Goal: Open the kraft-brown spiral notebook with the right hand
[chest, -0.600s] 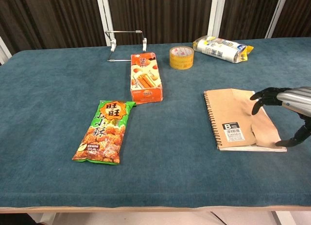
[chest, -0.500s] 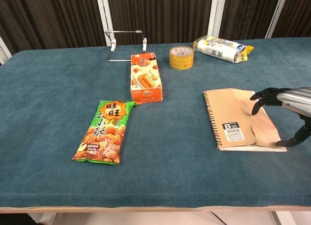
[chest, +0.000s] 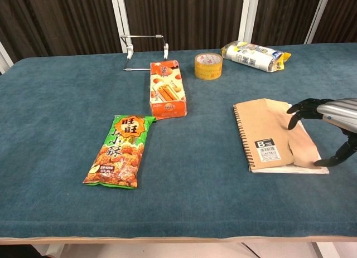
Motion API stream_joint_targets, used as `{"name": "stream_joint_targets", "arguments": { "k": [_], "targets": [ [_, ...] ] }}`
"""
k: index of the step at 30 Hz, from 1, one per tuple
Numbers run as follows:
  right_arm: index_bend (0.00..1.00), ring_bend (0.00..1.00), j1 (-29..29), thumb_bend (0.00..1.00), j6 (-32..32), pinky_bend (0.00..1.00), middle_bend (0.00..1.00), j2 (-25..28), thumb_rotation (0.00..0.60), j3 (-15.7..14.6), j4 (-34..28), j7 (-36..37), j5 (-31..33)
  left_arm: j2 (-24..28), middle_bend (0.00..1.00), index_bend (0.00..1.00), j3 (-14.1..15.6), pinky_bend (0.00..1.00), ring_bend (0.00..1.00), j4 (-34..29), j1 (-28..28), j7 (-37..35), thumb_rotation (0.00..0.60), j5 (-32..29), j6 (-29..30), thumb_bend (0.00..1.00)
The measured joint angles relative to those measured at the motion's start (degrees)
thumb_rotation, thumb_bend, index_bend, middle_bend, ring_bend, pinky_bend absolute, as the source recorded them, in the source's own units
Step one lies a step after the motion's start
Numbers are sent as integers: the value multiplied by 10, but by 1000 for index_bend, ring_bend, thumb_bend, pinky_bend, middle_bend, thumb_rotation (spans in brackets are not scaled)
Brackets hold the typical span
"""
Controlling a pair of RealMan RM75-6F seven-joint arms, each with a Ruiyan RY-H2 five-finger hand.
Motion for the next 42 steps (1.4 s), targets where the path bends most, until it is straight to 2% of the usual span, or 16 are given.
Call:
{"name": "stream_joint_targets", "arguments": {
  "k": [3, 10, 13, 16, 21, 26, 35, 42],
  "targets": [
    [312, 46, 3, 66, 3, 122, 145, -8, 600, 1, 13, 5, -4, 0, 308, 199, 0, 441, 366, -1, 0, 1, 600, 0, 0, 517],
    [368, 183, 7, 145, 22, 177, 267, -30, 600, 4, 44, 18, -17, 0, 308, 199, 0, 441, 366, -1, 0, 1, 600, 0, 0, 517],
    [434, 263, 7, 213, 27, 230, 334, -34, 600, 5, 48, 20, -20, 0, 308, 199, 0, 441, 366, 0, 1, 1, 600, 0, 1, 518],
    [494, 297, 8, 258, 48, 262, 357, -48, 600, 8, 71, 25, -30, 0, 308, 199, 0, 441, 367, 0, 1, -2, 600, 1, 3, 518],
    [541, 312, 9, 289, 91, 279, 368, -73, 600, 11, 112, 40, -48, 1, 308, 199, 1, 441, 366, 1, 2, -5, 600, 2, 4, 518],
    [559, 313, 16, 302, 113, 279, 369, -83, 600, 19, 119, 38, -60, 2, 308, 199, 1, 441, 367, 2, 1, -7, 600, 4, 4, 517],
    [555, 313, 48, 302, 112, 279, 369, -82, 600, 45, 65, -6, -62, 2, 308, 199, 1, 440, 366, 3, 1, -10, 600, 3, 3, 517],
    [529, 311, 90, 302, 75, 279, 369, -103, 600, 70, 40, -42, -48, 3, 308, 199, 1, 441, 366, 3, 0, -10, 600, 3, 1, 517]
  ]
}}
